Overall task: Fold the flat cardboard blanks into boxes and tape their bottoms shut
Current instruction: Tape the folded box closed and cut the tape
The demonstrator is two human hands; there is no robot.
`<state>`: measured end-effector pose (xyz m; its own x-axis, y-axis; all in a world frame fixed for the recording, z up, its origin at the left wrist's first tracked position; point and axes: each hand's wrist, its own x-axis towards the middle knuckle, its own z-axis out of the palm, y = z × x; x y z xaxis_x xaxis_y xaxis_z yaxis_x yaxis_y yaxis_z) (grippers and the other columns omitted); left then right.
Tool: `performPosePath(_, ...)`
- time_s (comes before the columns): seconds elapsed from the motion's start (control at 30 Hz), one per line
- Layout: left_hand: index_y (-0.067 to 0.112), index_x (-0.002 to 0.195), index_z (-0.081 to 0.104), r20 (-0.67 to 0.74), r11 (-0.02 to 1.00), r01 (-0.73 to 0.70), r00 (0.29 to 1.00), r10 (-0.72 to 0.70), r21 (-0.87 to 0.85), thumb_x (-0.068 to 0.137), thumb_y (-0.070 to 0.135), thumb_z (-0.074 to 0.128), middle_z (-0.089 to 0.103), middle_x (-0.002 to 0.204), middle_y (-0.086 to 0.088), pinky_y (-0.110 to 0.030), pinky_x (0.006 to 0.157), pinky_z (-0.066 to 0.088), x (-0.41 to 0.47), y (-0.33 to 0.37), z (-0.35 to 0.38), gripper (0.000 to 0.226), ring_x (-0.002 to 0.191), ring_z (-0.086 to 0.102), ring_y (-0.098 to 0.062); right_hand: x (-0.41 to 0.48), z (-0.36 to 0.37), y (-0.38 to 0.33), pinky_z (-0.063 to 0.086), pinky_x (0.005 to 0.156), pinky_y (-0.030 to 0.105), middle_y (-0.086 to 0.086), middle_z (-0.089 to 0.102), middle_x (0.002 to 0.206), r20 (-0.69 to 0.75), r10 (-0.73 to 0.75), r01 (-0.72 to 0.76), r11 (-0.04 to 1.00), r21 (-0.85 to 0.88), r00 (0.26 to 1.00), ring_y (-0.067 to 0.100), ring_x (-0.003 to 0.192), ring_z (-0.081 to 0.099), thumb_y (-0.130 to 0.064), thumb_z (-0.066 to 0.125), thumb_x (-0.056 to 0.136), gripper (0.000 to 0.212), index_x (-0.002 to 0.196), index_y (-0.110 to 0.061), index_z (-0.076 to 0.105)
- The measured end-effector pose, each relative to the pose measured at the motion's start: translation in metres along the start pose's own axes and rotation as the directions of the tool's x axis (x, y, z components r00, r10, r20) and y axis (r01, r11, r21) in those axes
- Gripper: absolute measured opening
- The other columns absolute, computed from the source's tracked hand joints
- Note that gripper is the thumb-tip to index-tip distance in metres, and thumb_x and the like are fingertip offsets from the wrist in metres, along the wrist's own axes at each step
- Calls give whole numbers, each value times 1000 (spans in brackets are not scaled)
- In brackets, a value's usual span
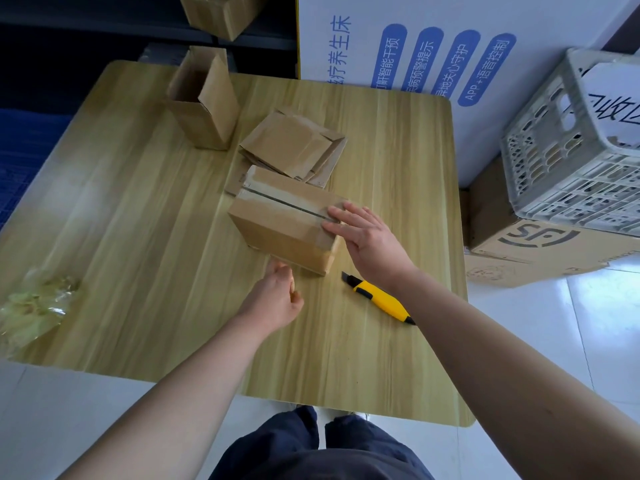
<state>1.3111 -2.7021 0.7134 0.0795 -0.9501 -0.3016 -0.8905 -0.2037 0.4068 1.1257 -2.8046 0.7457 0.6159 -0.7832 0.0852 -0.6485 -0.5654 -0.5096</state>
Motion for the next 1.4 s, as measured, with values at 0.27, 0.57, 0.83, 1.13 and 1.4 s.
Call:
performPosePath(0.27,20,144,15,270,984,58,957,-102,167,95,25,52,27,143,-19,-35,68,46,-1,-1,13,62,89,61,-32,2,-6,-2,16,120,40,-2,48,146,30,19,-19,1000,-1,999,22,144,31,-3,41,99,41,131,-21,61)
performPosePath(0.57,11,90,58,-476,992,-123,875,94,-29,81,43,54,56,94,-6,-38,63,48,4,-3,-29,33,79,61,-31,9,-15,-1,7,121,41,-4,47,147,74,46,-49,998,35,996,16,145,28,1,39,96,48,129,-26,62)
performPosePath(0.83,30,153,6,-46,909,-173,978,205,379,69,67,68,-1,163,3,-51,120,1,65,4,-92,111,149,-8,-22,29,-22,2,8,120,37,-5,56,138,83,41,-49,994,98,996,14,139,38,3,43,92,45,115,-23,71)
performPosePath(1.13,30,145,18,-68,935,45,997,-22,353,48,95,48,36,140,-10,-49,106,29,93,41,-91,120,129,38,-33,26,-29,6,22,118,39,-2,47,147,-71,333,-316,932,177,940,17,139,36,-6,46,95,46,139,-20,50)
performPosePath(1.4,12,134,30,-264,903,201,959,-103,379,81,81,17,46,129,-18,-45,89,41,88,59,-69,87,114,48,-34,23,-15,-14,42,54,22,6,69,78,13,773,-600,482,639,634,11,60,53,-29,61,92,26,98,-7,74)
